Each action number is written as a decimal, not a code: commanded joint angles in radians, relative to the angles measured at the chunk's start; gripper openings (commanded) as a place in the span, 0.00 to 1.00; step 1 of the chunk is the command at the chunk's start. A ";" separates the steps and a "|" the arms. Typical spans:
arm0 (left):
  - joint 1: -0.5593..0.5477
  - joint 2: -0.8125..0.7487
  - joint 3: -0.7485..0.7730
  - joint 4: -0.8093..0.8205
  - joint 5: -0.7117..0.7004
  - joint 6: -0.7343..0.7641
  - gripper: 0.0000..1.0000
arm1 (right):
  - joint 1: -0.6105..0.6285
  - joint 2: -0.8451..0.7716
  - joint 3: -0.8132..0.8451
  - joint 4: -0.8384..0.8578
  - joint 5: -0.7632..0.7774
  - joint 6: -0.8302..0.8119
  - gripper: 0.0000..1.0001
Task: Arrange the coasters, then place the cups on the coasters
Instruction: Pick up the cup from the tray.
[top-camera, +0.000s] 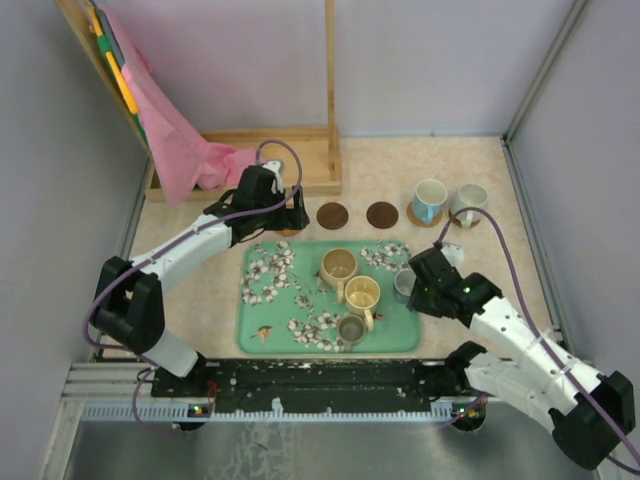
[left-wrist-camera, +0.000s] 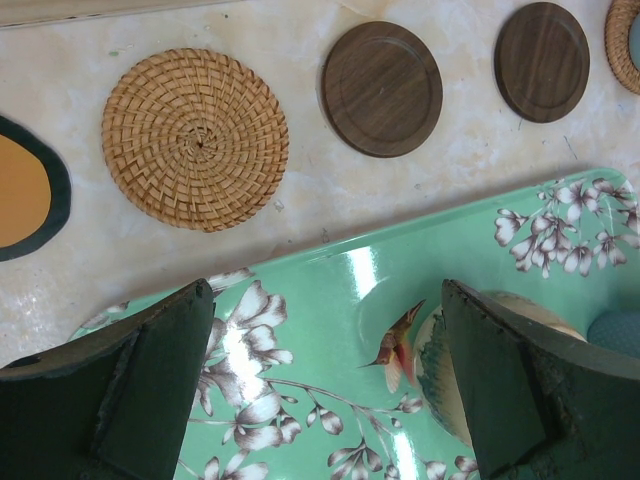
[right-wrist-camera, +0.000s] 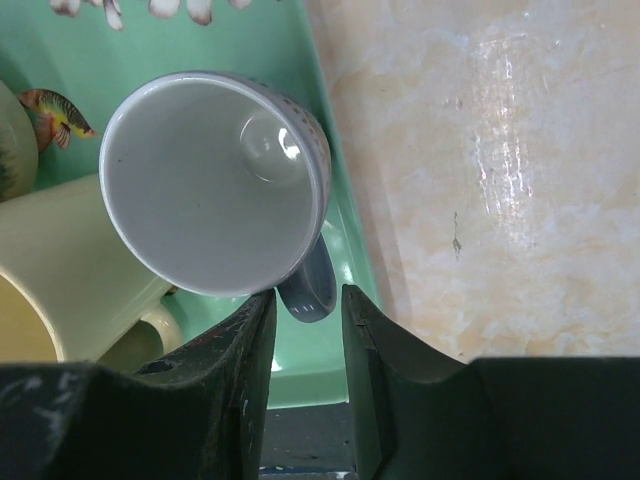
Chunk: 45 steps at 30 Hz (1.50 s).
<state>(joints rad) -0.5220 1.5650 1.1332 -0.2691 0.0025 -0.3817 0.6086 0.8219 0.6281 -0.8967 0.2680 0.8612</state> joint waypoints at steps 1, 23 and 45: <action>-0.006 -0.017 0.004 0.007 0.011 0.013 1.00 | 0.010 0.024 -0.008 0.059 0.039 0.018 0.33; -0.007 -0.014 -0.001 0.008 0.008 0.010 1.00 | 0.049 0.105 0.009 0.150 0.042 -0.010 0.25; -0.006 -0.011 0.002 0.007 0.014 0.010 1.00 | 0.057 0.118 0.005 0.199 0.106 -0.103 0.32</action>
<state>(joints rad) -0.5220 1.5650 1.1332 -0.2695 0.0048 -0.3771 0.6537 0.9455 0.6033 -0.7460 0.3248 0.7887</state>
